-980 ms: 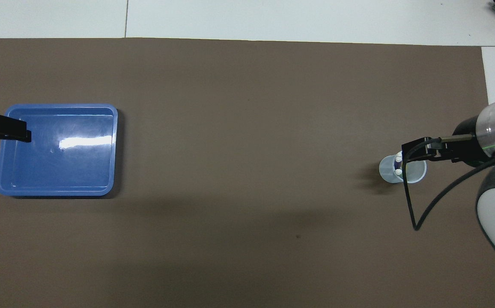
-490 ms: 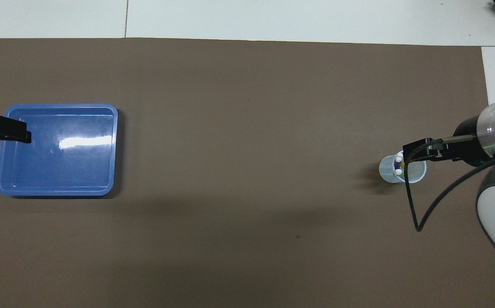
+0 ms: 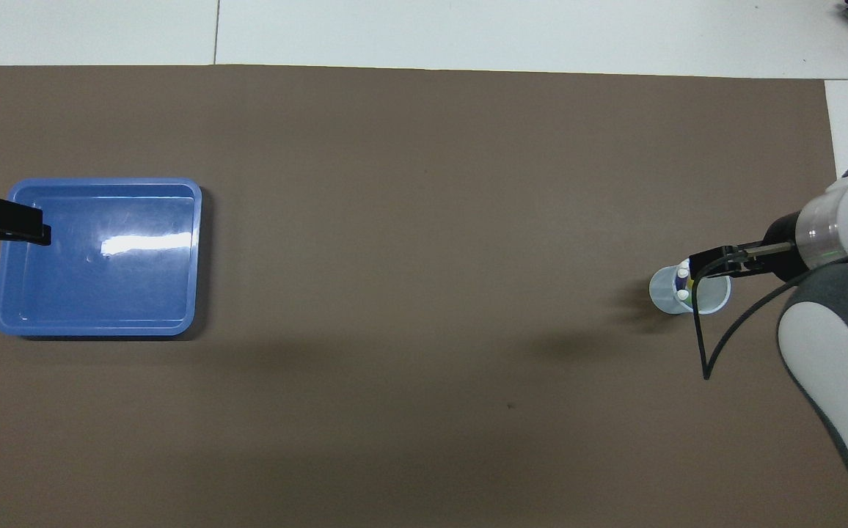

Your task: Right arm passes pens to left for tray arrangement

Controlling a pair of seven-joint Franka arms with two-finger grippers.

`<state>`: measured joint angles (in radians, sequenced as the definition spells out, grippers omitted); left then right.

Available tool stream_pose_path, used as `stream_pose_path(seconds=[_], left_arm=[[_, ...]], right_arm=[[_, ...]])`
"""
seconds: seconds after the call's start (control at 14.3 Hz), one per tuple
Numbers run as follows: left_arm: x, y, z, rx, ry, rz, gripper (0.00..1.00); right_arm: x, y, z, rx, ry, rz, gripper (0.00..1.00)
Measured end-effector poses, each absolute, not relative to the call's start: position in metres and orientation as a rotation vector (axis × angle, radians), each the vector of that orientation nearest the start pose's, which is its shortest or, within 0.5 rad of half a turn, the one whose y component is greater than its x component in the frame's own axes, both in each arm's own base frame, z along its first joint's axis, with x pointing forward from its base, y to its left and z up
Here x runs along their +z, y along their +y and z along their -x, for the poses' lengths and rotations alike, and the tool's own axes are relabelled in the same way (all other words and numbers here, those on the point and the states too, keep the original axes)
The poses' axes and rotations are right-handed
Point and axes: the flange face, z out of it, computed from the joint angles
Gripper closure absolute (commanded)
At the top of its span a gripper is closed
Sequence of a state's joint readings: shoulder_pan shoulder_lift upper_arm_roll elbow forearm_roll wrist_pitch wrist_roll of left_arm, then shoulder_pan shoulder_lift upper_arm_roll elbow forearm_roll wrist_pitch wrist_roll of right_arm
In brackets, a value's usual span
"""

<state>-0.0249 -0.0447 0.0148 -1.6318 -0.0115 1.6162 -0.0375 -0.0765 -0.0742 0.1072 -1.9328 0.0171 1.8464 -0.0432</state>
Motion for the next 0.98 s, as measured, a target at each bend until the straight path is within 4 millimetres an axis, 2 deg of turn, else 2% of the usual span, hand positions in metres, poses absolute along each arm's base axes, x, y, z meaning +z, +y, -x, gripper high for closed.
stream_pose_path(seconds=[0.07, 0.21, 0.42, 0.56, 0.84, 0.98], left_arm=[[0.624, -0.006, -0.545, -0.046, -0.045, 3.154, 0.00], [0.624, -0.005, -0.545, -0.046, -0.048, 3.154, 0.00], [0.625, -0.003, -0.545, -0.048, -0.054, 3.153, 0.00], [0.626, -0.003, -0.545, -0.050, -0.055, 3.153, 0.00], [0.627, -0.001, -0.544, -0.054, -0.059, 3.153, 0.00], [0.627, -0.001, -0.544, -0.054, -0.059, 3.153, 0.00]], right_arm=[[0.504, 0.017, -0.537, 0.020, -0.102, 3.131, 0.00], [0.486, 0.008, -0.538, 0.037, -0.077, 3.130, 0.11], [0.479, 0.001, -0.538, 0.059, -0.053, 3.129, 0.20], [0.468, 0.002, -0.540, 0.055, -0.041, 3.128, 0.23], [0.428, 0.002, -0.555, 0.057, -0.029, 3.121, 0.23], [0.415, 0.004, -0.562, 0.036, -0.001, 3.119, 0.26]])
